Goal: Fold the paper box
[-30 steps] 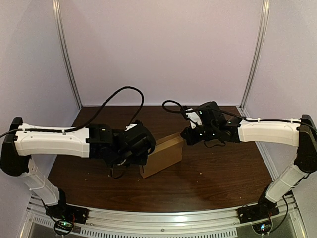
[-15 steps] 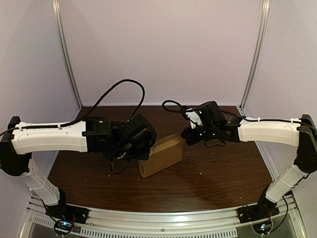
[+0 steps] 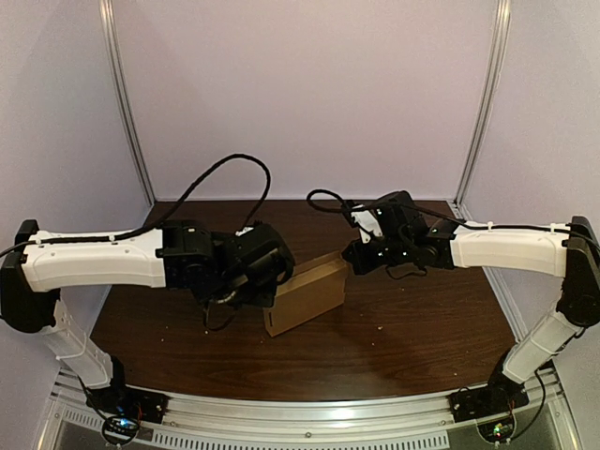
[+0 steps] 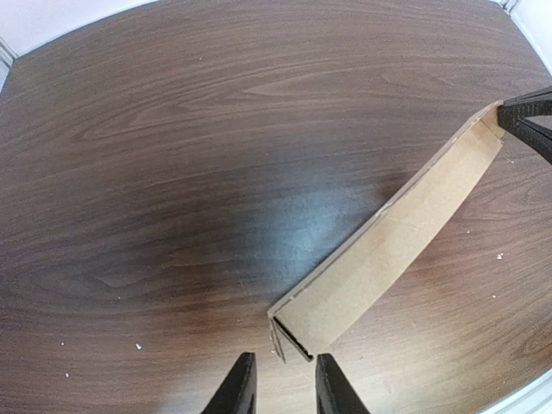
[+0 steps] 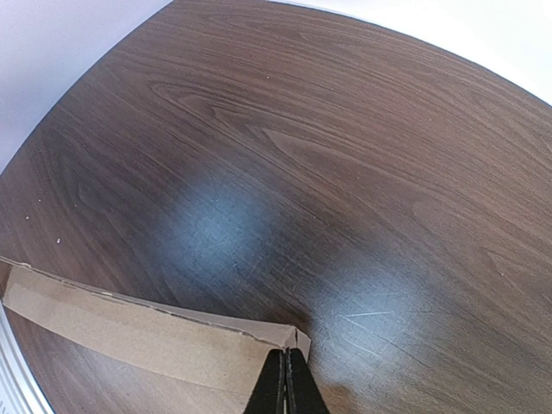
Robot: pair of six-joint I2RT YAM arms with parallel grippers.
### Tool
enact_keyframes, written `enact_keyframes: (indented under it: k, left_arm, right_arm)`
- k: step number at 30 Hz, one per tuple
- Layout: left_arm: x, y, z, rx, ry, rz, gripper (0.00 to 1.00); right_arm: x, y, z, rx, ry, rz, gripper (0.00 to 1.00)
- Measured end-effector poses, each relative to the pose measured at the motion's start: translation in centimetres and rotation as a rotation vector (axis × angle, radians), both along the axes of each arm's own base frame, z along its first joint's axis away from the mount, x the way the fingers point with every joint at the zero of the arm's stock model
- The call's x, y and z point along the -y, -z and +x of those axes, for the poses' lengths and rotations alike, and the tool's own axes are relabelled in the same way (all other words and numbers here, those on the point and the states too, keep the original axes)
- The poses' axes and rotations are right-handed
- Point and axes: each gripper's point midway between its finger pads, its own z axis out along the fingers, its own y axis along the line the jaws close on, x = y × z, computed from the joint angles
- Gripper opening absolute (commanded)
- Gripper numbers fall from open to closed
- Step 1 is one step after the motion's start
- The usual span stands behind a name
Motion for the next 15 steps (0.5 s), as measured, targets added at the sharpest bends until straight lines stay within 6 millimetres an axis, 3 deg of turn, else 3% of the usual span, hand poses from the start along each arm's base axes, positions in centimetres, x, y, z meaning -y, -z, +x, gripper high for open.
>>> enact_keyframes:
  k: [15]
  left_arm:
    - [-0.1, 1.5, 0.2, -0.009, -0.019, 0.036, 0.1]
  right_arm:
    - [0.0, 0.0, 0.0, -0.003, 0.0, -0.003, 0.0]
